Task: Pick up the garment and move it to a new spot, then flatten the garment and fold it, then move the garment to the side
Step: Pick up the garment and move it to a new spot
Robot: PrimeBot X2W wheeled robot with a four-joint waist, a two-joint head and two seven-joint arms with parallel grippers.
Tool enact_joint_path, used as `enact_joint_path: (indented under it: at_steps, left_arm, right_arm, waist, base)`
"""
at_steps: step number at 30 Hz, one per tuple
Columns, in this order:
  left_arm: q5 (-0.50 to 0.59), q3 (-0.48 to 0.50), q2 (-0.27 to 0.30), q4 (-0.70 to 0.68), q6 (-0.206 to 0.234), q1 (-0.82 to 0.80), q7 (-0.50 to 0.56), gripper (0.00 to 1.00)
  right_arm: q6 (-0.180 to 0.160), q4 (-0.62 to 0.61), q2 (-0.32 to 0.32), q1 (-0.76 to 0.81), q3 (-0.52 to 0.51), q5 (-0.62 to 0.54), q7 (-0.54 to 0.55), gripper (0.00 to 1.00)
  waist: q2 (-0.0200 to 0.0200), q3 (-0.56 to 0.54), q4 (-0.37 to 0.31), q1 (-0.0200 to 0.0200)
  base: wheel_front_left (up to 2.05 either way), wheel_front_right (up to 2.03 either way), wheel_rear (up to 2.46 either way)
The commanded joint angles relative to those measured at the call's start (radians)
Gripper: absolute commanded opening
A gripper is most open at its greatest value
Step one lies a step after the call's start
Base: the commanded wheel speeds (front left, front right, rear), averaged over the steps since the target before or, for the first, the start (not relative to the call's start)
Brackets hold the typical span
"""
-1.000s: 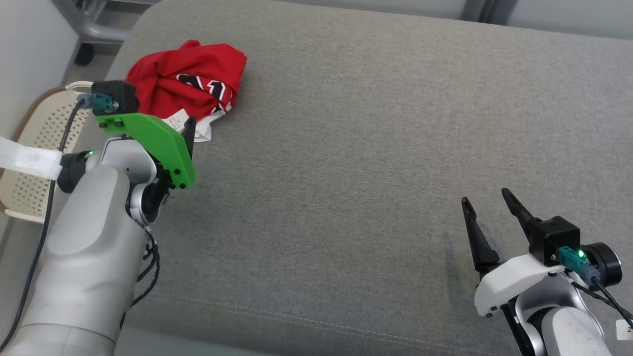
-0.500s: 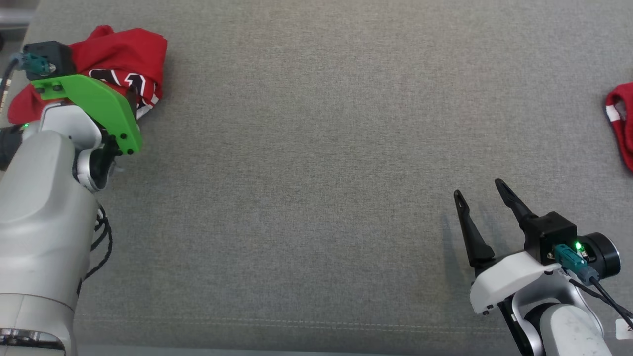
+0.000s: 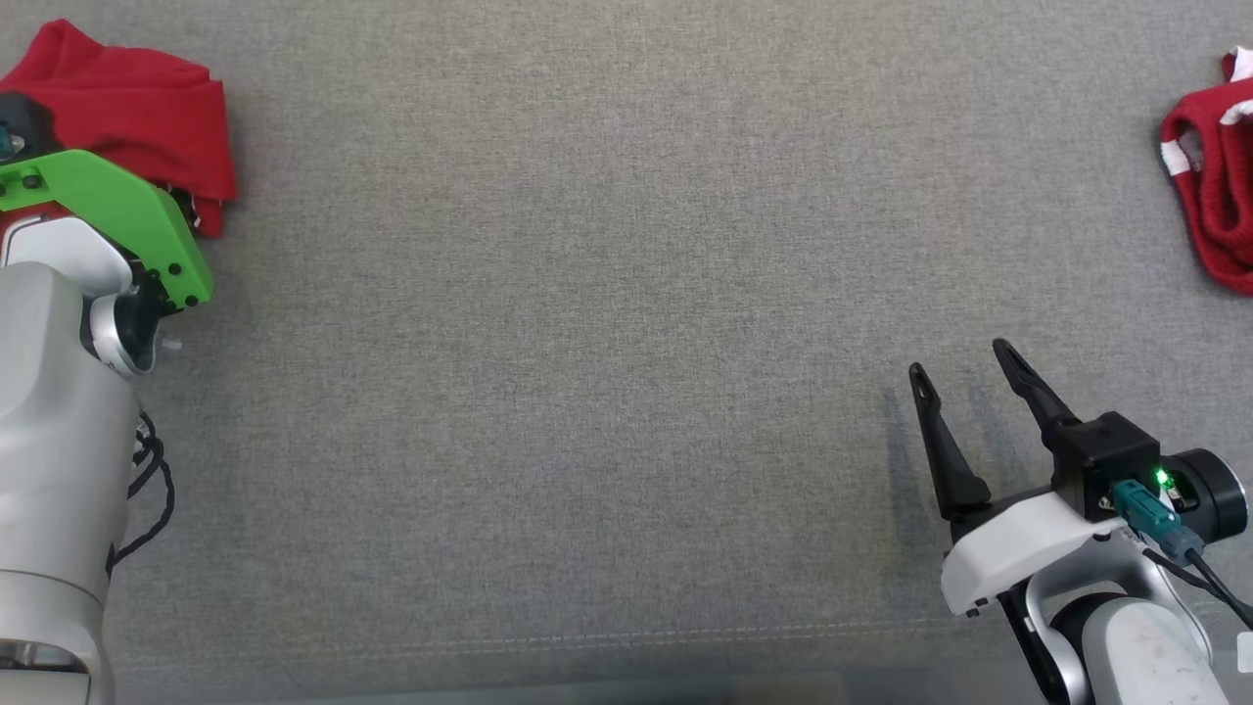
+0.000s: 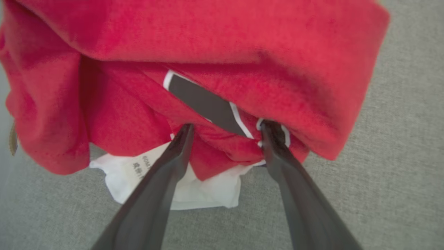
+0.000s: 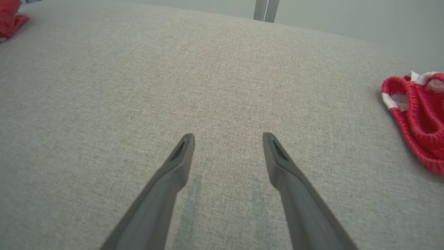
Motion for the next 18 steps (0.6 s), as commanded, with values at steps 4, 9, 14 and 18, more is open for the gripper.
enact_joint_path:
  at_steps: [4,9,14,18]
  left_arm:
    - [-0.01,0.001,-0.007,0.028,0.005,0.008,-0.01,0.29]
    - [-0.012,0.001,-0.012,0.035,-0.005,0.002,-0.047,0.0]
    - [0.014,-0.019,0.0,0.024,-0.017,-0.026,-0.109,0.0]
    - [0.033,-0.043,-0.006,0.013,-0.038,-0.042,-0.14,0.0]
  right_arm:
    - [-0.001,-0.003,0.0,-0.003,0.008,-0.004,0.001,1.0]
    - [-0.001,0.0,0.001,-0.018,0.009,-0.006,0.001,1.0]
    - [-0.001,0.022,0.006,-0.023,0.011,-0.002,-0.01,1.0]
    - [-0.001,0.047,0.012,-0.03,0.018,0.008,-0.023,1.0]
  waist:
    - [0.0,0.007,-0.009,-0.0001]
    - [0.0,0.002,-0.004,-0.0001]
    - [0.0,-0.025,0.005,-0.0001]
    - [0.0,-0.06,0.005,-0.0001]
  base:
    - [0.0,0.0,0.0]
    - [0.0,0.0,0.0]
    - [0.0,0.0,0.0]
    - [0.0,0.0,0.0]
